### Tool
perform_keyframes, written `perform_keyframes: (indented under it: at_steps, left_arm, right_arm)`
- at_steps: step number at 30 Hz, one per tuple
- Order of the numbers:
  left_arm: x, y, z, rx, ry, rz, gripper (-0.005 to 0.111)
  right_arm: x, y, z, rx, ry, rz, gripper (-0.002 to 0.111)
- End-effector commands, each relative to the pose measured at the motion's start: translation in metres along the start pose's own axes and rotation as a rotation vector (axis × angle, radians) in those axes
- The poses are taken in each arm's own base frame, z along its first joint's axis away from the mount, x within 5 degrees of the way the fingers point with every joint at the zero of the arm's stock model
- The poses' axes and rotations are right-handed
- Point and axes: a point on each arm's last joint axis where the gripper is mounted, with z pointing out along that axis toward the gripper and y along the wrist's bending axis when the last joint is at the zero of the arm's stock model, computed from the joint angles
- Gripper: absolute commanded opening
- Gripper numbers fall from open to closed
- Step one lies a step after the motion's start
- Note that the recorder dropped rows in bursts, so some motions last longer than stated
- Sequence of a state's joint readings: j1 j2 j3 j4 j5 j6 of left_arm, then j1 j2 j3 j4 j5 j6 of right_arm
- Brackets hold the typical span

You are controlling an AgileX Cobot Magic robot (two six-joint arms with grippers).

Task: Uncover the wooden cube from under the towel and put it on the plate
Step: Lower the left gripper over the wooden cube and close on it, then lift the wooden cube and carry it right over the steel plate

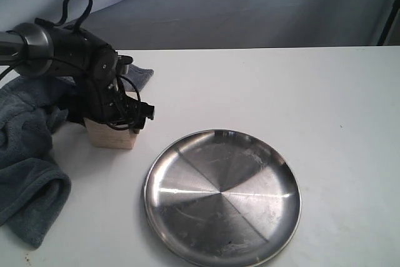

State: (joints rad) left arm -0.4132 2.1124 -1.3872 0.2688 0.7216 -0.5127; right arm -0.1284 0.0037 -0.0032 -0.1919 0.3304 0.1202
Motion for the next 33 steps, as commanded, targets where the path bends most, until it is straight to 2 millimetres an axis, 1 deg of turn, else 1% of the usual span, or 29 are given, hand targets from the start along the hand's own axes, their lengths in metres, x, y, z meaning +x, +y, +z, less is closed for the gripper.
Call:
perform_keyframes:
  at_steps: [1,4,7,16,19,22,28,33]
  left_arm:
    - [-0.002,0.0,-0.014,0.003,-0.016,0.019,0.0]
    - [-0.002,0.0,-0.014,0.003,-0.017,0.058,0.0]
    - [-0.003,0.001,-0.019,0.008,-0.028,0.085,0.0]
    - [-0.008,0.002,-0.048,0.03,-0.099,0.115,0.0]
    - [-0.006,-0.006,-0.059,0.048,-0.119,0.171,0.0]
    - [-0.003,-0.018,-0.069,0.062,-0.143,0.223,0.0]
    - [0.009,-0.05,-0.087,0.102,-0.181,0.309,0.0]
    - [0.022,-0.076,-0.095,0.18,-0.171,0.325,0.0]
  right_arm:
    - [0.001,0.0,0.0,0.0,0.0,0.002,0.0]
    - [0.001,0.0,0.0,0.0,0.0,0.002,0.0]
    - [0.001,0.0,0.0,0.0,0.0,0.002,0.0]
    - [0.001,0.0,0.0,0.0,0.0,0.002,0.0]
    - [0.001,0.0,0.0,0.0,0.0,0.002,0.0]
    - [0.001,0.0,0.0,0.0,0.0,0.002,0.0]
    - [0.001,0.0,0.0,0.0,0.0,0.002,0.0]
    - [0.001,0.0,0.0,0.0,0.0,0.002,0.0]
